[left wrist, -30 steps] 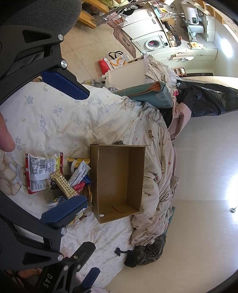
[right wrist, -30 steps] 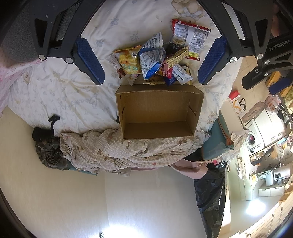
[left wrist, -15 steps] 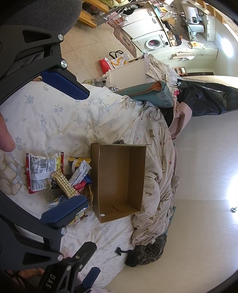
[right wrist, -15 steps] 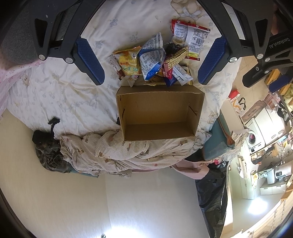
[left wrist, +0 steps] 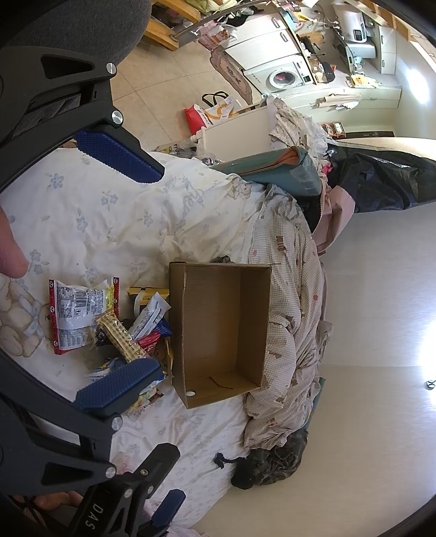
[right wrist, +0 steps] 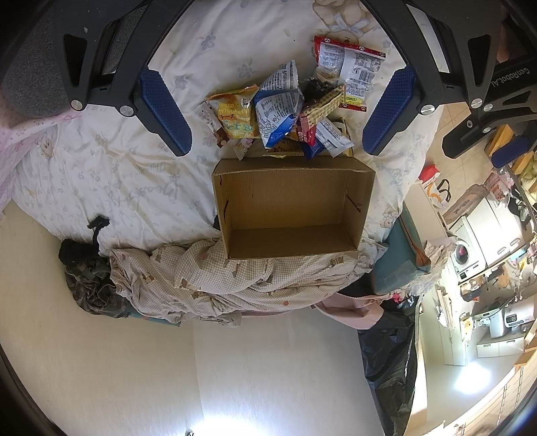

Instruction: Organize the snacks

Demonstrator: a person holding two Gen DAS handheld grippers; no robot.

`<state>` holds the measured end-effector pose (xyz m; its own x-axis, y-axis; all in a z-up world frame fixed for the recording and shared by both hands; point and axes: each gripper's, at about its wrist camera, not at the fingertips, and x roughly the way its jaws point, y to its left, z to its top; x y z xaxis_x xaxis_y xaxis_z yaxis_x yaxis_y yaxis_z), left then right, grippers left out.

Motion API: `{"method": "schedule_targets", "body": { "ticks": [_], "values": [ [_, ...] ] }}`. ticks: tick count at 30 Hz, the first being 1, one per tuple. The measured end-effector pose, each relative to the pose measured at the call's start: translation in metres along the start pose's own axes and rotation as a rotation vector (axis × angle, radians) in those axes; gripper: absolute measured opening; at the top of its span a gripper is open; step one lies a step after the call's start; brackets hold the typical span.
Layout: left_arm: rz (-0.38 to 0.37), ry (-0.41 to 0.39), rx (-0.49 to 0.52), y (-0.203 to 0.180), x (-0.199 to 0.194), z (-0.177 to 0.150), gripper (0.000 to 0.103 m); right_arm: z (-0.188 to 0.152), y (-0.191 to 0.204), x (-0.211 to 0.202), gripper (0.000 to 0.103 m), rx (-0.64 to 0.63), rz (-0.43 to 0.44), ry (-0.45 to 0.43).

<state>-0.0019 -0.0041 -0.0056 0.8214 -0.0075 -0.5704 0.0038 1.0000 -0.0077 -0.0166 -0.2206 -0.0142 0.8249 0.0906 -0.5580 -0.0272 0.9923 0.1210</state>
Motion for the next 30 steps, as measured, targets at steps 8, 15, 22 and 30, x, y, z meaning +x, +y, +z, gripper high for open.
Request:
{"method": "schedule_targets", "body": {
  "ticks": [8, 15, 22, 30],
  "values": [
    [0.053, 0.098, 0.058, -0.010, 0.019, 0.006, 0.103, 0.019, -0.019, 0.014, 0.103, 0.065, 0.029, 0.070],
    [0.026, 0.355, 0.039, -0.011, 0.069, 0.001, 0.103, 0.035, -0.045, 0.050, 0.103, 0.107, 0.022, 0.194],
    [0.008, 0.649, -0.052, -0.008, 0.126, -0.023, 0.103, 0.019, -0.073, 0.090, 0.103, 0.226, 0.032, 0.356],
    [-0.043, 0.864, 0.012, -0.054, 0.167, -0.076, 0.103, 0.002, -0.098, 0.105, 0.103, 0.329, -0.005, 0.429]
  ]
}}
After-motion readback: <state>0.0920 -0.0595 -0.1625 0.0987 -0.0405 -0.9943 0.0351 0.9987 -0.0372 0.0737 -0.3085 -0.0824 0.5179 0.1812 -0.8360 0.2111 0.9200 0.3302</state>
